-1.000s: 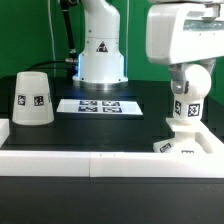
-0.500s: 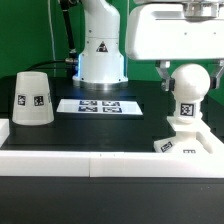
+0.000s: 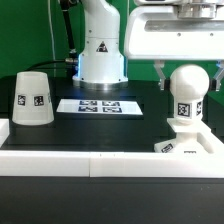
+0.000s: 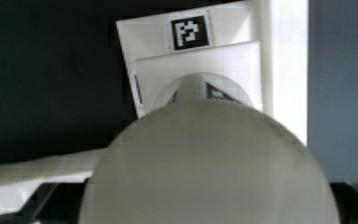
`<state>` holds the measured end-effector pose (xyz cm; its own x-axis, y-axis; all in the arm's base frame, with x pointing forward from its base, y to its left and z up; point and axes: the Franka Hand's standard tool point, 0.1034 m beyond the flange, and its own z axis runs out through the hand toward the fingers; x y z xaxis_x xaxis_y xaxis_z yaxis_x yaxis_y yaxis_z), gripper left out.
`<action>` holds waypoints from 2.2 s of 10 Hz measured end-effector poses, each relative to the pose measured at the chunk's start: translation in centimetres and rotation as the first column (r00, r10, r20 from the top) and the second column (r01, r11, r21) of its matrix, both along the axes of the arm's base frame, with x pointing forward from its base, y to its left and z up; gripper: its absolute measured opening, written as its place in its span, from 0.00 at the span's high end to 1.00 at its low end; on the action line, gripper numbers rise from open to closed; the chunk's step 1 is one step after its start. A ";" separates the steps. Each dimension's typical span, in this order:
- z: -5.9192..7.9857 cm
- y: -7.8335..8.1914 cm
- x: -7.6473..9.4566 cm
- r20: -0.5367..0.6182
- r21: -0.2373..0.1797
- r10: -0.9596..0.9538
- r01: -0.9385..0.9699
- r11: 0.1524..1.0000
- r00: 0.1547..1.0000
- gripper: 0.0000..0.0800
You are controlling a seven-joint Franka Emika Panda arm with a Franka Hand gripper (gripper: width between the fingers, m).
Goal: Assemble lamp
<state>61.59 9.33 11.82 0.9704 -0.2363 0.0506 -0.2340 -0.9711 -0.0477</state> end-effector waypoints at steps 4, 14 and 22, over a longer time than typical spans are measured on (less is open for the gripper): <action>-0.1 0.0 -0.5 -0.084 0.026 -0.362 0.366 0.930 0.928 0.28; -0.5 0.3 -0.6 -0.249 -0.013 -0.898 0.926 0.377 0.362 0.28; -0.5 0.2 -0.3 -0.309 -0.037 -0.948 0.995 0.095 0.079 0.15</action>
Offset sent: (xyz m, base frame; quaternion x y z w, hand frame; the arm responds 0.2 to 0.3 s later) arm 0.0011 -0.0027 0.0001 -0.0210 -0.0793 0.3234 0.9427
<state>61.26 9.58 11.30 -0.1551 -0.9575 -0.2433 -0.9876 0.1440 0.0628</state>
